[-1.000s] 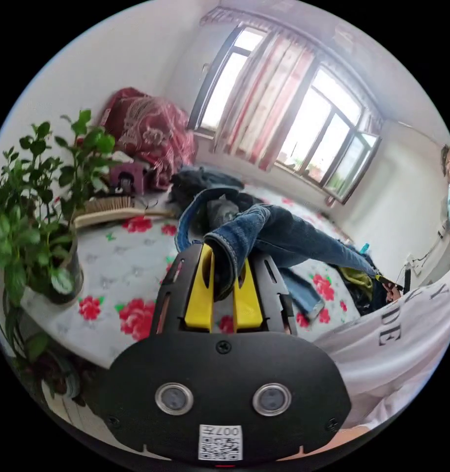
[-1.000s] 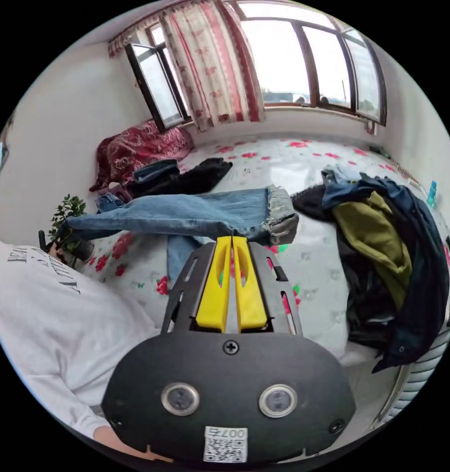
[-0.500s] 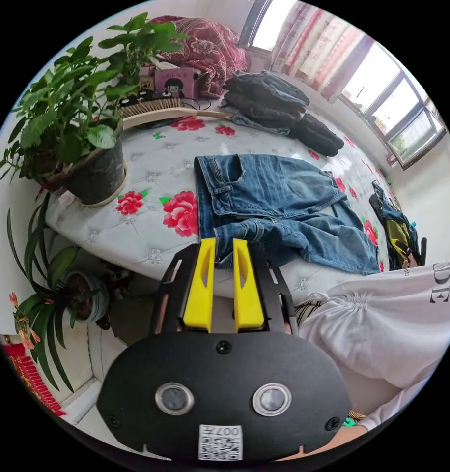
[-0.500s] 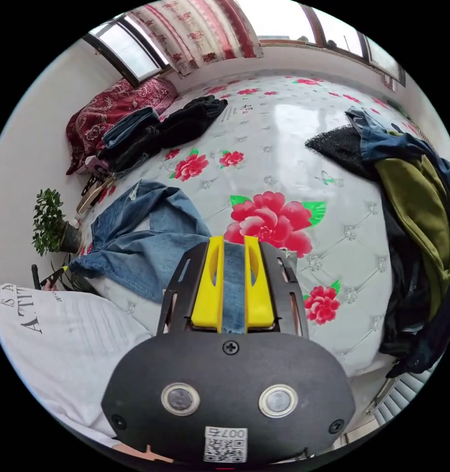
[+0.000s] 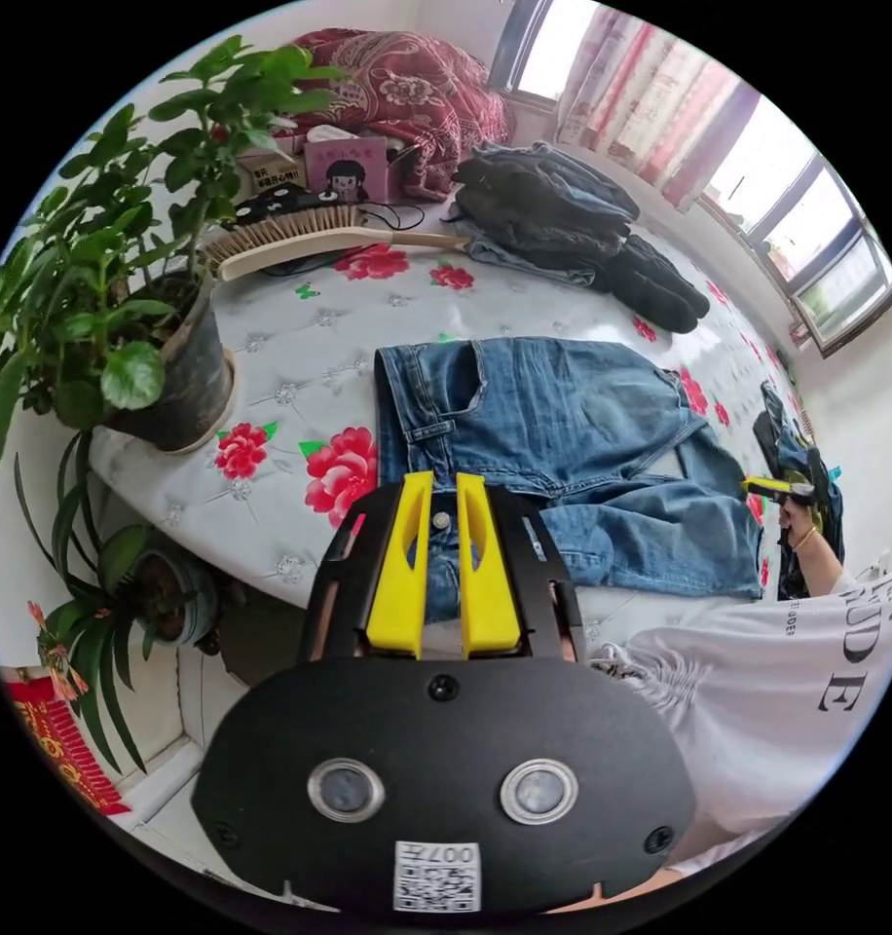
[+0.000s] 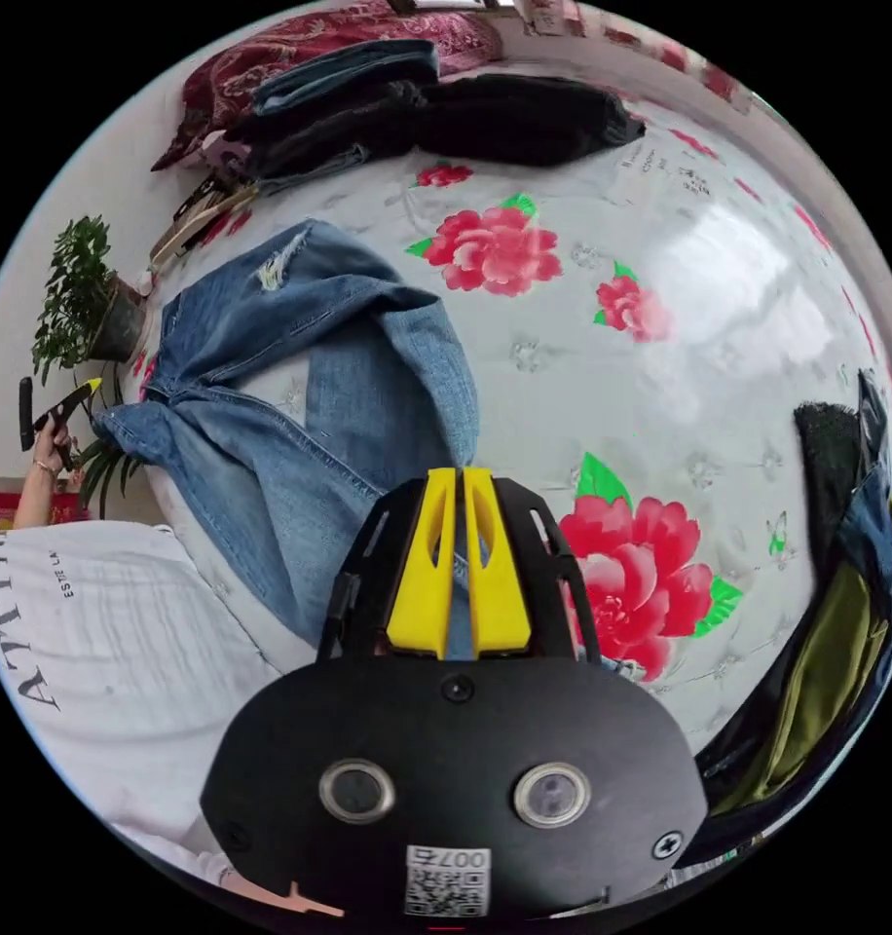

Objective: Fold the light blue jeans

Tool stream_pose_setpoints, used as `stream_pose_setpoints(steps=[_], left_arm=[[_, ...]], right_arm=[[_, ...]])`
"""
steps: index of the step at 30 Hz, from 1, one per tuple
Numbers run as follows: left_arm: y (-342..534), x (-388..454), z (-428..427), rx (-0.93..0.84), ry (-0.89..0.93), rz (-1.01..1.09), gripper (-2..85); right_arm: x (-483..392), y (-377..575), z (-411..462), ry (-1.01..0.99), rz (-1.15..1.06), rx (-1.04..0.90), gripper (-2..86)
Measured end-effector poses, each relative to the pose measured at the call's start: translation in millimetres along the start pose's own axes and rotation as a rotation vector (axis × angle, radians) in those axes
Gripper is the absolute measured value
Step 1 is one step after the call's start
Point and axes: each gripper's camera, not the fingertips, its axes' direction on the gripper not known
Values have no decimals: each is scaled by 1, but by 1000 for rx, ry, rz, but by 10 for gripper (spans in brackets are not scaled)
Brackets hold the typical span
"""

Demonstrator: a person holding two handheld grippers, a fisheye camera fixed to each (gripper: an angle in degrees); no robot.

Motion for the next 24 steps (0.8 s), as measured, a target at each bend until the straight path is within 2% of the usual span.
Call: stream_pose_setpoints(steps=[4,7,10,12,14,15,18,21,24], left_arm=[[-51,23,52,-77,23,5,49],[-84,45,84,-115,19,45,44],[-112,67,116,-171,-24,98,29],[-125,76,137,-210,-65,119,16],[-138,84,165,-278,-121,138,-2],[-140,85,172,-300,-141,138,-4],[-150,88,191,-353,-181,171,-8],[-157,85,193,-355,-175,166,-9],[-157,76,191,-333,-139,127,-9]], right_arm=[[-31,3,-126,268,-111,392,0],[-69,20,-171,513,-252,513,-1],[-73,27,-140,602,-264,437,0],[-55,24,-92,596,-176,269,1],[-26,23,-25,507,-70,-38,3],[-23,24,-16,485,-63,-70,3],[-21,25,-17,470,-37,5,1],[-12,7,-34,459,14,165,1],[16,-27,-15,336,100,186,7]])
